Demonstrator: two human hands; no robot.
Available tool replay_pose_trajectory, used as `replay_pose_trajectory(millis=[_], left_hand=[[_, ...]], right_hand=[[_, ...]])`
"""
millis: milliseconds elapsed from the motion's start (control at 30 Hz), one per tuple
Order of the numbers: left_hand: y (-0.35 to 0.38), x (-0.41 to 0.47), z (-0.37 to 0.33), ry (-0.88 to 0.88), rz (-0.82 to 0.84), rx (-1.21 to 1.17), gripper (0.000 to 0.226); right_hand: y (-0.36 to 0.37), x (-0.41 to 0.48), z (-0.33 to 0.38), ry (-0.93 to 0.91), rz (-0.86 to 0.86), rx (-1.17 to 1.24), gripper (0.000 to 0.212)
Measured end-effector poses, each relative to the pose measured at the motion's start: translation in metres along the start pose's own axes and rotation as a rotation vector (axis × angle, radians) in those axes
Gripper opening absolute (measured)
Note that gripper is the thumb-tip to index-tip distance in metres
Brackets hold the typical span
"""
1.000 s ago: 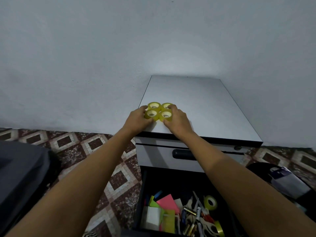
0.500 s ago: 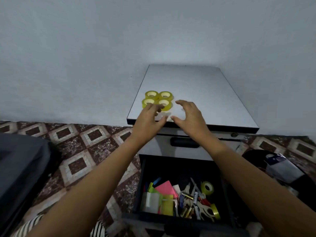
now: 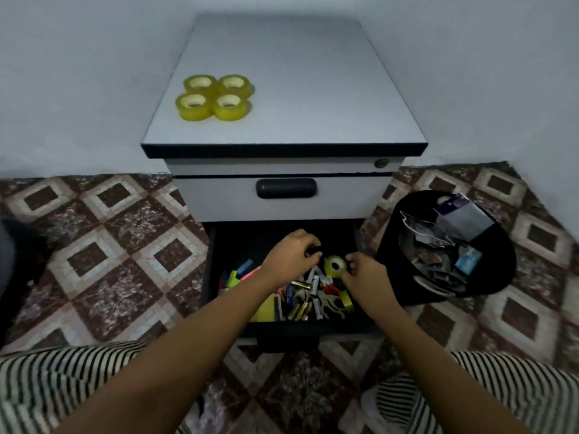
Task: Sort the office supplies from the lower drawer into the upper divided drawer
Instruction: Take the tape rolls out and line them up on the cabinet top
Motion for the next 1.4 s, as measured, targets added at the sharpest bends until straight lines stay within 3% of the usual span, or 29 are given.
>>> replay_pose_trajectory(millis=[167,333,533,800,1067,1200,1400], left_hand=[[0.057,0.023,0.018,-0.095,0.164,0.047,0.031],[0.085,0.039,0.030,-0.140,0.231,0.205,0.037],[0.108,0.046,0.036,-0.183,0.309,0.291,0.039],[0.117,0.051,0.031,-0.126,0.324,0.368,0.037],[0.115,0.041,0.042,-0.181,0.357,0.312,0.040],[0.103,0.031,0.041,-0.170,0.271,0.209,0.039],[0.072,0.001,0.052,-0.223,0.163,0.020,0.044]], right_hand=[[0.042,-0.004,-0.028,0.192,0.262,-0.182,0.015],[0.054,0.003,-0.026,0.159,0.311,-0.362,0.014],[0.064,0.005,-0.029,0.164,0.356,-0.380,0.014],[0.069,0.007,-0.031,0.150,0.341,-0.388,0.017],[0.066,0.008,-0.025,0.120,0.260,-0.348,0.029],[0.064,0.011,-0.022,0.084,0.181,-0.364,0.027],[0.069,0.014,-0.016,0.103,0.200,-0.327,0.026]])
Point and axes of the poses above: each hand's wrist, its own x-axis towards the middle knuckle, its own y-axis out of the palm, z = x × y, the point moved 5 cm from there along x, towards the middle knuckle, and after that the axes turned 1 degree about -x, right-handed, at the moved point
